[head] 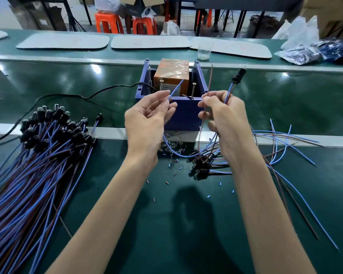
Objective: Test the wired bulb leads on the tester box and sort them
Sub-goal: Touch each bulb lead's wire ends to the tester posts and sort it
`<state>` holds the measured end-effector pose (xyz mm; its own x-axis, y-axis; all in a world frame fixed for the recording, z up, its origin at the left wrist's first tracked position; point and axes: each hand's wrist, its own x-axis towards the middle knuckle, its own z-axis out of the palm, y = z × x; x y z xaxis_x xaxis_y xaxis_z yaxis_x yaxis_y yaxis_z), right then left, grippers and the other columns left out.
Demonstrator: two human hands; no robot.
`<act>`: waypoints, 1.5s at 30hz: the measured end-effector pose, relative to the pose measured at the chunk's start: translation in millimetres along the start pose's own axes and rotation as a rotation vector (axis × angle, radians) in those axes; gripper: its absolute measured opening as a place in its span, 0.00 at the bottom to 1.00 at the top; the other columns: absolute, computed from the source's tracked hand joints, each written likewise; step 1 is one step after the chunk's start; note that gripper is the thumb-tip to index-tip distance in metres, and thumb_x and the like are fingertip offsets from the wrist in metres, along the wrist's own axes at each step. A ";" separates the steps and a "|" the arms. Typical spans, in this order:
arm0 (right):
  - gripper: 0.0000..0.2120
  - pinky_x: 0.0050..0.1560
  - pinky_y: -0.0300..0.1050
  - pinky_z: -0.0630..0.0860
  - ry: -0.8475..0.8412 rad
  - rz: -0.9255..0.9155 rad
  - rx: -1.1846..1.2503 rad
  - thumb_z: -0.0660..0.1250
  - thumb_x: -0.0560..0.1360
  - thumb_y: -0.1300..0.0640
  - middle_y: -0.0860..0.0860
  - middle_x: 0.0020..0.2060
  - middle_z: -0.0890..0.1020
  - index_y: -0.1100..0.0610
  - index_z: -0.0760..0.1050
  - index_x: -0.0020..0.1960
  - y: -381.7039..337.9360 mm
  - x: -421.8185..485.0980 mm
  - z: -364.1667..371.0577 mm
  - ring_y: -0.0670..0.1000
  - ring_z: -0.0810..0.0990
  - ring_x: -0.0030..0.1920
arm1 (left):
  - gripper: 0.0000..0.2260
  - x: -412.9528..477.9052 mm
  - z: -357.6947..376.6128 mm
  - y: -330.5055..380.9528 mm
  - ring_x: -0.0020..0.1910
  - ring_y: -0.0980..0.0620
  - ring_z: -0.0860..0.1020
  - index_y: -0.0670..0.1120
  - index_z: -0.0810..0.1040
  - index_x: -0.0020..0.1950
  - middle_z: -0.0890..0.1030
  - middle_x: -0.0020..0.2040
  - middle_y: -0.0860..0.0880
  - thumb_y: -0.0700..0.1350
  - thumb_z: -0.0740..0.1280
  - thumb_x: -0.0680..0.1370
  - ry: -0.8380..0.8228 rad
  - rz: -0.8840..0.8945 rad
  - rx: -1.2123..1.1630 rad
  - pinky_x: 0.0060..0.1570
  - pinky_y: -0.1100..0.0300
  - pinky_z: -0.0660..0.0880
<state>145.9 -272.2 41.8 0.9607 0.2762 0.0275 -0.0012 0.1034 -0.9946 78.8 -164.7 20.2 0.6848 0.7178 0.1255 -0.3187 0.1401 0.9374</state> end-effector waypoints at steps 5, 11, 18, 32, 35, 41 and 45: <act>0.06 0.23 0.28 0.64 0.052 -0.038 0.001 0.61 0.78 0.64 0.46 0.27 0.81 0.56 0.74 0.45 6.4 5.5 -5.8 0.41 0.68 0.22 | 0.09 10.2 -16.5 2.3 0.46 0.55 0.84 0.43 0.81 0.56 0.84 0.44 0.48 0.35 0.65 0.79 0.048 0.221 0.356 0.53 0.61 0.79; 0.09 0.23 0.29 0.62 0.075 -0.021 -0.018 0.60 0.78 0.66 0.46 0.25 0.81 0.54 0.76 0.50 21.4 11.1 -8.3 0.41 0.65 0.21 | 0.10 18.9 -28.7 5.2 0.30 0.61 0.81 0.45 0.75 0.62 0.82 0.38 0.58 0.42 0.62 0.81 0.069 0.274 0.681 0.38 0.66 0.77; 0.14 0.24 0.29 0.63 0.086 0.005 -0.026 0.59 0.79 0.66 0.47 0.29 0.81 0.52 0.78 0.44 27.6 15.5 -10.6 0.39 0.68 0.22 | 0.10 21.1 -34.6 2.8 0.34 0.49 0.81 0.51 0.77 0.61 0.81 0.28 0.56 0.48 0.61 0.80 0.071 0.234 0.917 0.46 0.54 0.78; 0.11 0.21 0.32 0.58 0.036 0.045 0.070 0.58 0.80 0.65 0.45 0.26 0.80 0.56 0.79 0.47 26.3 17.2 -12.3 0.41 0.62 0.22 | 0.05 24.9 -35.3 -12.5 0.24 0.64 0.73 0.50 0.79 0.51 0.78 0.24 0.55 0.45 0.64 0.79 0.052 0.218 0.761 0.41 0.57 0.76; 0.11 0.21 0.31 0.58 0.028 0.055 0.086 0.58 0.80 0.65 0.45 0.26 0.79 0.57 0.79 0.48 27.3 18.7 -13.1 0.41 0.62 0.22 | 0.05 25.8 -32.7 -14.5 0.26 0.62 0.73 0.52 0.78 0.51 0.79 0.25 0.58 0.45 0.63 0.80 0.039 0.150 0.648 0.37 0.62 0.73; 0.10 0.20 0.32 0.58 0.023 0.054 0.099 0.61 0.79 0.63 0.44 0.26 0.78 0.57 0.80 0.45 28.4 19.3 -14.6 0.41 0.61 0.20 | 0.07 27.0 -30.5 -14.0 0.25 0.62 0.70 0.48 0.79 0.51 0.76 0.23 0.58 0.42 0.62 0.81 0.053 0.038 0.450 0.26 0.71 0.67; 0.10 0.20 0.32 0.57 0.019 0.050 0.108 0.62 0.79 0.63 0.44 0.25 0.78 0.56 0.80 0.43 28.4 19.5 -14.4 0.41 0.60 0.20 | 0.08 28.2 -29.7 -12.8 0.23 0.61 0.70 0.49 0.79 0.49 0.73 0.22 0.58 0.41 0.61 0.81 0.085 0.024 0.400 0.25 0.71 0.66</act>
<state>168.6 -277.7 12.7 0.9637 0.2658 -0.0251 -0.0785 0.1924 -0.9782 82.7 -126.0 2.1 0.6184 0.7738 0.1372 -0.0423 -0.1416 0.9890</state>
